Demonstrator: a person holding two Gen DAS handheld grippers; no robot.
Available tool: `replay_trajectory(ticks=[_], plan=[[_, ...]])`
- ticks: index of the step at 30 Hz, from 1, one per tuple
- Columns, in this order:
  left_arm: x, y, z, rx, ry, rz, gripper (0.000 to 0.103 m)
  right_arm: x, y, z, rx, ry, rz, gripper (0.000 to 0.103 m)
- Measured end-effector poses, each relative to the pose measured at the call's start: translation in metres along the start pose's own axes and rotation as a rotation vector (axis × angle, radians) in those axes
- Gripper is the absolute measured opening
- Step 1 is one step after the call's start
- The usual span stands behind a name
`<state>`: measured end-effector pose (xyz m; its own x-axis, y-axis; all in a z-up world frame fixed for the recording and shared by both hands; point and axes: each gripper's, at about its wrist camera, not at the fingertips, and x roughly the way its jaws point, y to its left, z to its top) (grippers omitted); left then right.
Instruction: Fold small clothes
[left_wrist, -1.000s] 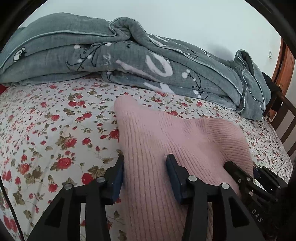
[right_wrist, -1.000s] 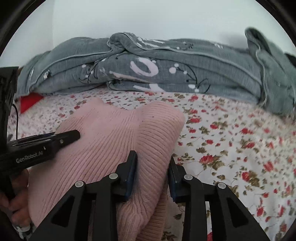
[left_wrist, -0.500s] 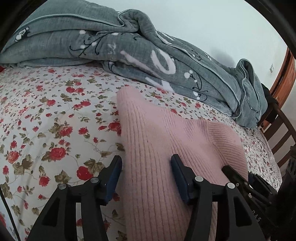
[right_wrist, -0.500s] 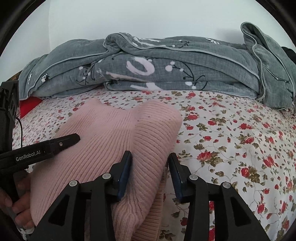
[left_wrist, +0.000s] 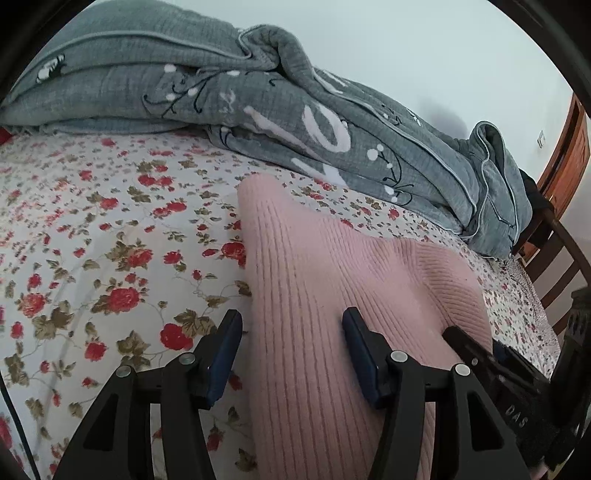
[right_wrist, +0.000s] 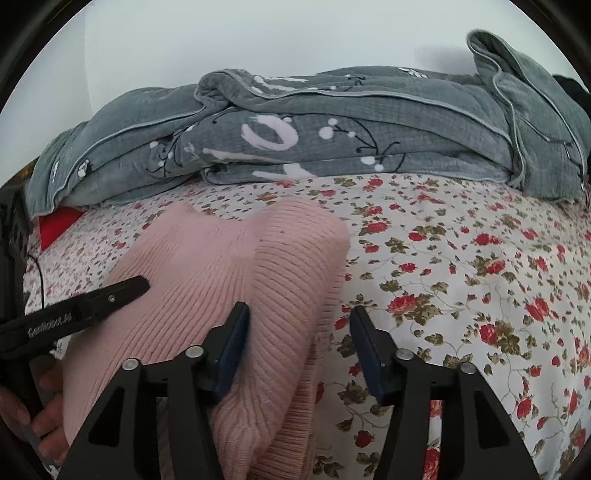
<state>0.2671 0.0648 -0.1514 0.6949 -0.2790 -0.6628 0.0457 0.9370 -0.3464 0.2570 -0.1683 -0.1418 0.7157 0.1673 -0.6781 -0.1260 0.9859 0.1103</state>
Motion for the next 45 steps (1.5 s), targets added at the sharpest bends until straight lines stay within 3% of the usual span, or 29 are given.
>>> replay_trajectory(ticks=[5,12,19,27,32,38,45], plan=[[-0.026,-0.018,-0.015,0.086,-0.050,0.050,0.055,-0.008,-0.006,-0.002,0.026,-0.012,-0.039,0.067],[-0.063,-0.028,-0.055,0.114,-0.051,0.026,0.060,-0.040,0.005,-0.018,-0.055,-0.057,-0.162,0.067],[-0.100,-0.031,-0.076,0.092,0.055,0.052,0.060,-0.099,0.014,-0.040,-0.050,-0.013,-0.155,0.067],[-0.179,-0.052,-0.078,0.093,0.029,0.093,0.060,-0.201,0.022,-0.039,-0.026,-0.048,-0.129,0.069],[-0.216,-0.068,-0.075,0.110,-0.004,0.114,0.064,-0.237,0.021,-0.039,0.000,-0.030,-0.100,0.073],[-0.243,-0.087,-0.075,0.132,-0.039,0.147,0.072,-0.266,0.024,-0.043,-0.014,-0.056,-0.125,0.098],[-0.254,-0.100,-0.077,0.144,-0.059,0.155,0.072,-0.282,0.024,-0.044,-0.027,-0.030,-0.158,0.100]])
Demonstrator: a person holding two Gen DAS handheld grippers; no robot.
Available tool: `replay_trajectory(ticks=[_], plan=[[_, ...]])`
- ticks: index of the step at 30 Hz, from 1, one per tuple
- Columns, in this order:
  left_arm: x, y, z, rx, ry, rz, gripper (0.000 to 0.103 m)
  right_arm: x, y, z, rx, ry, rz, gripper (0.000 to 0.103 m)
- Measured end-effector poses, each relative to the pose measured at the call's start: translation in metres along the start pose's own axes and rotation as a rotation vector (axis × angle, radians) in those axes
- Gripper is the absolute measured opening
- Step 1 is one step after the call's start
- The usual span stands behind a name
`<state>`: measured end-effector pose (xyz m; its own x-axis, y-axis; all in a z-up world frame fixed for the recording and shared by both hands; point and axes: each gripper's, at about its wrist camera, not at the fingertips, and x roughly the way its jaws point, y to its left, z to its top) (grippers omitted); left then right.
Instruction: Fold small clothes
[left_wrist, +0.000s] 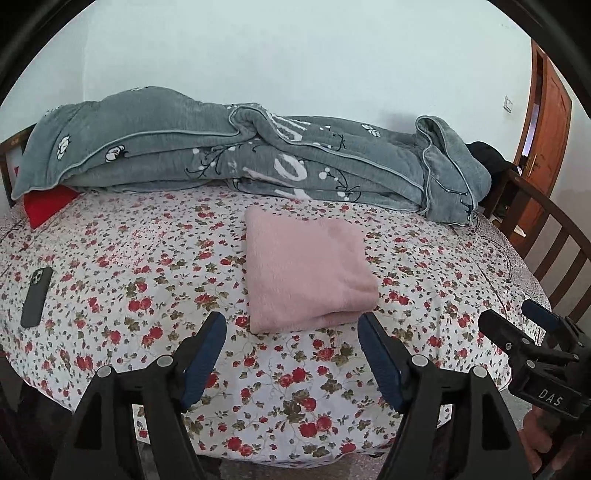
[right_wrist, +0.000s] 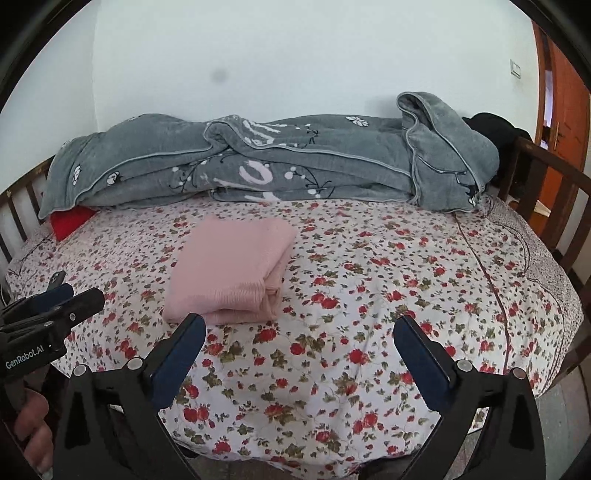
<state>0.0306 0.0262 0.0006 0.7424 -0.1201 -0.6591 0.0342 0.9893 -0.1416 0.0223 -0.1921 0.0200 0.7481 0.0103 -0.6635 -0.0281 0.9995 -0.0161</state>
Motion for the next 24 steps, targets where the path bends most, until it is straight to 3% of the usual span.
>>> replay_trajectory(ticks=[6,24], plan=[[-0.0027,-0.0083,-0.0005,0.021,-0.003,0.034,0.072,-0.0051,-0.0064,0.0015,0.021,-0.002,0.001,0.100],[-0.0054,-0.0096,-0.0003,0.027,-0.004,0.030,0.072,-0.0099,-0.0024,0.0000,0.024,-0.006,0.005,0.100]])
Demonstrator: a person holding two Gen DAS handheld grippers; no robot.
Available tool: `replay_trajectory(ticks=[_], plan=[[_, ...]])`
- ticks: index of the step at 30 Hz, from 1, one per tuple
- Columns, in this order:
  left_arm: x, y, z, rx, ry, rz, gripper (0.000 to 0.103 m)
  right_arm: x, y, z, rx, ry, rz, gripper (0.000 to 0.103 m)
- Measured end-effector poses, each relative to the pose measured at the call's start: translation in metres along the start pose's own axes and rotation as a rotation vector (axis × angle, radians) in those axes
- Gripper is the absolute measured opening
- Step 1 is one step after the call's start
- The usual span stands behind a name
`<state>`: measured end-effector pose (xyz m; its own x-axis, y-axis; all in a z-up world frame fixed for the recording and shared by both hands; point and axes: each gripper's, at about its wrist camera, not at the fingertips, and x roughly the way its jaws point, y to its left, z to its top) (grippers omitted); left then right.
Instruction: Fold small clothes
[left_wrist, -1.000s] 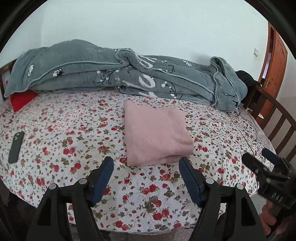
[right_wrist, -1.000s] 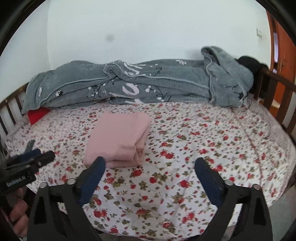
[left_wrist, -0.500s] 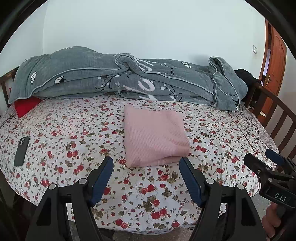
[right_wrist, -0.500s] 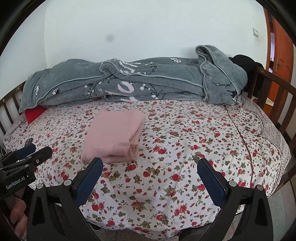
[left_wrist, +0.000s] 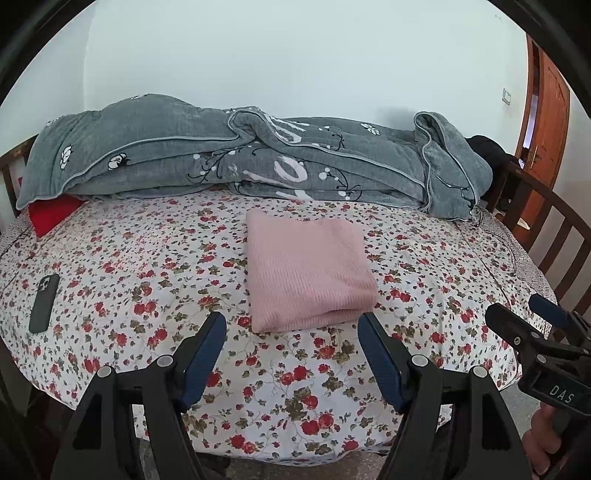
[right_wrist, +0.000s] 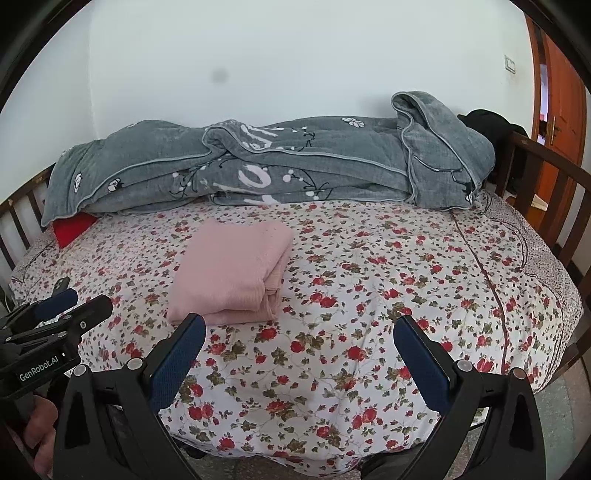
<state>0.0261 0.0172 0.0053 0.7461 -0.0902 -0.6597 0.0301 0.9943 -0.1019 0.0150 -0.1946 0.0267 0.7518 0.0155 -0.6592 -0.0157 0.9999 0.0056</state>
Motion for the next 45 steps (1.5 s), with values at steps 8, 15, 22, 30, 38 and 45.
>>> replay_trajectory(ticks=[8,15,22,30,38,45], plan=[[-0.0016,0.0013,0.0005,-0.002,-0.004,-0.001,0.072,-0.0007,-0.0010,0.0001,0.011,-0.001,-0.002,0.100],[-0.0035,0.0010,0.0016,0.000,-0.009,0.005,0.072,-0.0038,-0.0024,0.0010,0.020,-0.010,-0.006,0.100],[-0.0043,0.0001,0.0012,0.002,-0.012,0.008,0.072,-0.0041,-0.0040,0.0009,0.022,-0.010,-0.004,0.100],[-0.0050,0.0003,0.0017,0.001,-0.013,0.007,0.072,-0.0048,-0.0040,0.0007,0.033,-0.013,-0.001,0.100],[-0.0057,0.0002,0.0018,-0.001,-0.014,0.007,0.072,-0.0052,-0.0041,0.0007,0.034,-0.013,-0.003,0.100],[-0.0070,0.0011,0.0030,-0.003,-0.017,0.009,0.072,-0.0056,-0.0050,0.0008,0.035,-0.014,-0.001,0.100]])
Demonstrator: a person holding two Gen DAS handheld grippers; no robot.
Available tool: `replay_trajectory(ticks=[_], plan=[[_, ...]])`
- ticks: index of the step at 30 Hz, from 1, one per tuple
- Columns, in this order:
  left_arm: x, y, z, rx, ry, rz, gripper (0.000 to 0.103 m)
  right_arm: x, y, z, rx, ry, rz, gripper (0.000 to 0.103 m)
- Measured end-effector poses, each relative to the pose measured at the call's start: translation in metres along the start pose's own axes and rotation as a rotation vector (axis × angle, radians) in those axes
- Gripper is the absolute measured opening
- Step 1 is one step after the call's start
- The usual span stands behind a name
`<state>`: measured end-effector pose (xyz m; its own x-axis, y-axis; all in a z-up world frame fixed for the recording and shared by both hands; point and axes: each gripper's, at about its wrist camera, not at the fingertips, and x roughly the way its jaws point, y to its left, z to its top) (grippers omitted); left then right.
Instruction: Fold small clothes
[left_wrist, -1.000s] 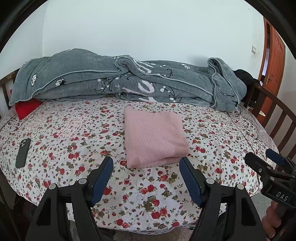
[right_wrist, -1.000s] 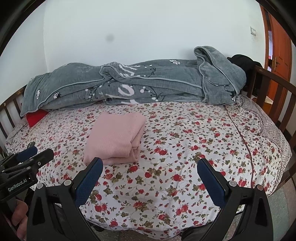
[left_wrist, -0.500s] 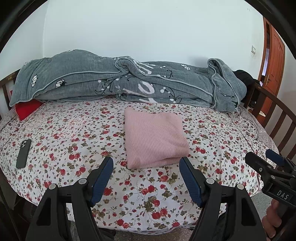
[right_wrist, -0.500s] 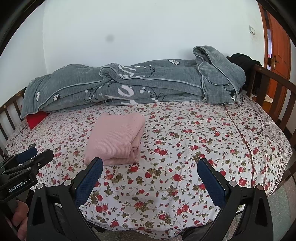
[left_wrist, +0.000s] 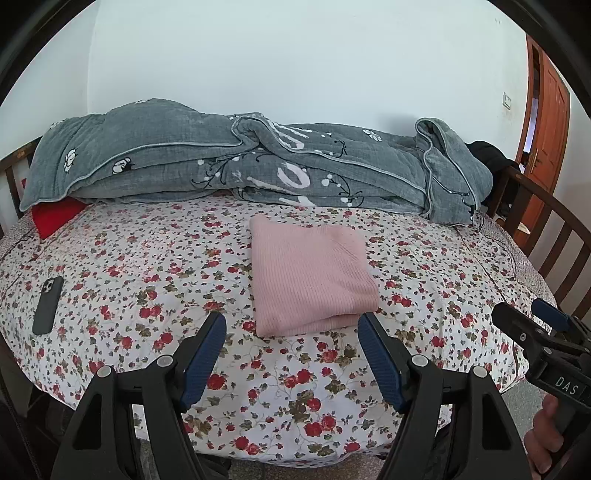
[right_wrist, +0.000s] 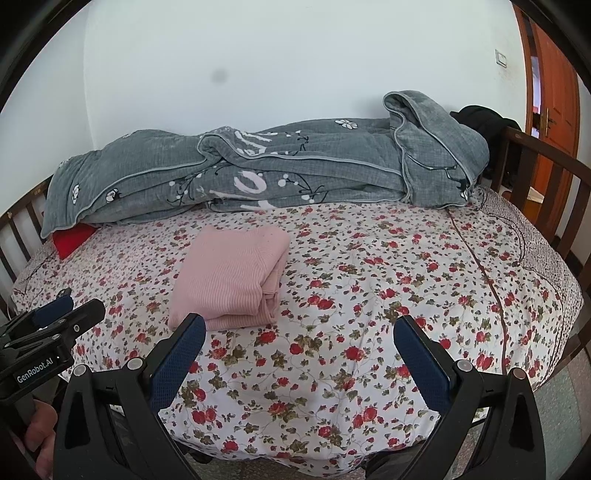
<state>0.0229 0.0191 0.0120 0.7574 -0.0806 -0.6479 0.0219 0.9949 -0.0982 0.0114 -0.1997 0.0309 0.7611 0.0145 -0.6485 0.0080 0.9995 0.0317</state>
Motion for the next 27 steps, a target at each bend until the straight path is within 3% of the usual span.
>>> replay_trajectory(ticks=[27], plan=[[-0.011,-0.004,0.003,-0.018,-0.028,0.008,0.073,-0.013,0.012,0.003,0.015,-0.020,-0.004,0.100]])
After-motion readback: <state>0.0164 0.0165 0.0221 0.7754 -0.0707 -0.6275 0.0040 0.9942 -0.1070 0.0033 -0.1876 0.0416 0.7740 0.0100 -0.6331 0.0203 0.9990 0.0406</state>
